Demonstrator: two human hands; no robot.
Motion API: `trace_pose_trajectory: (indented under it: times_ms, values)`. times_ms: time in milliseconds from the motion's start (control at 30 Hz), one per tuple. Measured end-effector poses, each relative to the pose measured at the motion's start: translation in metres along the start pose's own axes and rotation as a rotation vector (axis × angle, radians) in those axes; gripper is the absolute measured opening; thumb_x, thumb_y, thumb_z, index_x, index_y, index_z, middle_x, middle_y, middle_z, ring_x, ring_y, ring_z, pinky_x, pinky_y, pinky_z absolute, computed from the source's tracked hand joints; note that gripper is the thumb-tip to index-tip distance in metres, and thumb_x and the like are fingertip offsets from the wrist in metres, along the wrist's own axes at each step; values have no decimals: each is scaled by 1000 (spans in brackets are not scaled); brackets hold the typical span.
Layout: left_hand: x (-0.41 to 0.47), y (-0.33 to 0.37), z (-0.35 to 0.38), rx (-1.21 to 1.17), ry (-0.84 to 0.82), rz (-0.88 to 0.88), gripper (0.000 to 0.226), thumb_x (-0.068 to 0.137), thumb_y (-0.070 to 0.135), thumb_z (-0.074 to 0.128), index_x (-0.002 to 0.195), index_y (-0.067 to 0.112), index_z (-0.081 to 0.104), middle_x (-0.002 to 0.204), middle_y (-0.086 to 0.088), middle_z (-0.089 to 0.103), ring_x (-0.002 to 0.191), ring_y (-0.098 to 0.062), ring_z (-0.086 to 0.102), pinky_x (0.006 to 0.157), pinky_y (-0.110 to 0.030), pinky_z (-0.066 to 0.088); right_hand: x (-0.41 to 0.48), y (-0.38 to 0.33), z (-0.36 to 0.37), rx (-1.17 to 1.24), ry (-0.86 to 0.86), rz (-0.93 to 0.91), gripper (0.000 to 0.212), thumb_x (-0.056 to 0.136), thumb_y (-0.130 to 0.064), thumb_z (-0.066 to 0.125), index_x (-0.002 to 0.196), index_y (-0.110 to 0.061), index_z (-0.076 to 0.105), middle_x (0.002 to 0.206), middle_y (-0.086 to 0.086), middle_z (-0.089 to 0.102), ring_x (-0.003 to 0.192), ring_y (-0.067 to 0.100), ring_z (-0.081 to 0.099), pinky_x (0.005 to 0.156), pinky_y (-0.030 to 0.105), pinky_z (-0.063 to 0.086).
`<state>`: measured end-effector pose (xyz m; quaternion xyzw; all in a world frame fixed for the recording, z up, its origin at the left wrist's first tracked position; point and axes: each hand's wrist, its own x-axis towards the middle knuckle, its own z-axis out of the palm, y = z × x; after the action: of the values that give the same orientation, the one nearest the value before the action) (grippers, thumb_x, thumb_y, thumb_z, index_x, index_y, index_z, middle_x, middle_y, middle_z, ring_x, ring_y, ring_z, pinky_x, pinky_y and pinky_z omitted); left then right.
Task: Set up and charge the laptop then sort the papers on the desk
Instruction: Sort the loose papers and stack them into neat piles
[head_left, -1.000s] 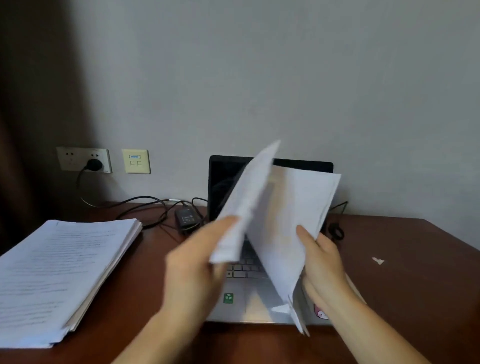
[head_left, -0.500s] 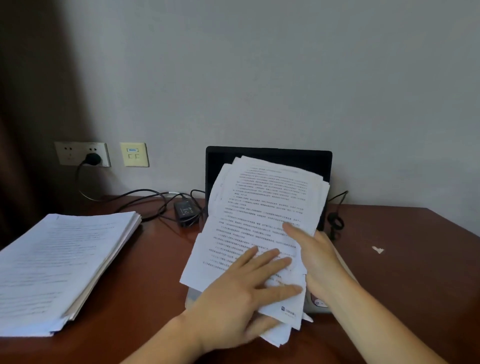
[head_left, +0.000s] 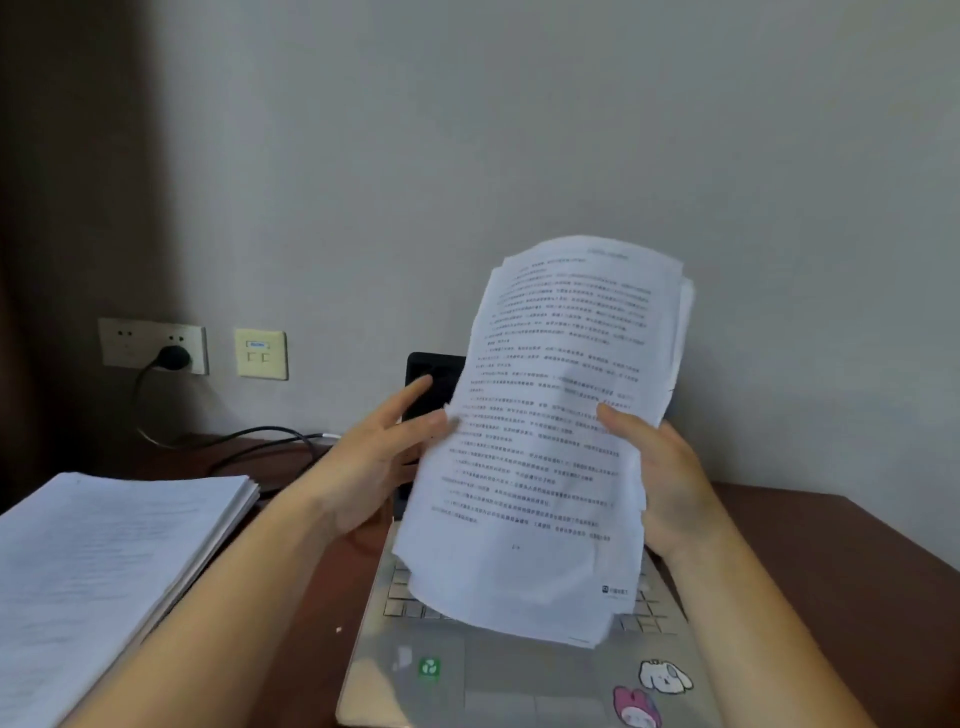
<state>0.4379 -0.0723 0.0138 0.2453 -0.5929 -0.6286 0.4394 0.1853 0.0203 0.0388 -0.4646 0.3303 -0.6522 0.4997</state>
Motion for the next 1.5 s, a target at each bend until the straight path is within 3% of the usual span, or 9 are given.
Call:
trace_pose_trajectory:
  times_ms: [167,233,300,500,700,833,967,1233,1500]
  values:
    - [5,-20,4,-149,-158,-132,87,57,47,96,135,21,65,132,-10,68,119,-29,67,87,-38,60,9,7,-17,-58,-33,34,47,86,-13,60,132,-9,60,127,17,66,114,38,64,89,50,56]
    - [6,-29,5,-178,-123,-157,61,65,31,94,119,13,76,126,-14,70,113,-31,70,83,-39,61,12,11,-22,-124,-16,48,42,88,-10,60,130,-10,61,124,15,68,113,35,65,89,47,57]
    - [6,-30,7,-103,-25,-119,39,80,8,80,118,8,74,124,-16,71,109,-32,72,86,-42,61,15,15,-23,-241,14,8,42,92,-3,58,132,-15,59,123,8,69,113,29,66,91,44,57]
    - [9,-22,15,135,144,106,42,86,-6,70,126,5,65,119,-9,74,108,-29,73,96,-47,57,21,17,-16,-347,90,-148,64,88,7,63,141,-26,46,124,-1,68,113,19,66,90,40,56]
    - [12,-22,13,190,250,222,61,76,4,86,130,13,58,122,-3,73,110,-24,71,95,-47,57,23,24,-14,-364,130,-180,63,84,3,71,137,-22,49,123,-1,69,111,18,67,95,44,55]
    - [10,-26,17,227,275,240,53,83,0,79,128,14,57,120,0,74,109,-19,72,98,-47,56,22,36,-13,-379,126,-164,50,85,3,70,131,-16,58,121,3,70,112,23,67,99,52,51]
    - [12,-18,22,308,311,322,43,91,1,71,129,18,57,121,5,73,111,-12,70,97,-35,57,24,34,-8,-381,207,-254,42,87,3,68,124,-15,62,115,-2,73,106,16,69,91,39,57]
    - [12,-39,20,389,348,240,39,97,19,68,133,30,57,125,14,70,117,-9,66,107,-46,49,29,54,-9,-477,315,-206,39,90,-7,68,124,-25,62,114,-12,72,106,9,67,98,43,52]
    - [3,-1,11,493,480,179,10,101,24,59,103,34,63,103,9,76,95,-14,73,91,-48,58,23,46,13,-529,175,-157,42,100,-5,52,130,-34,56,122,-19,67,114,2,62,99,32,49]
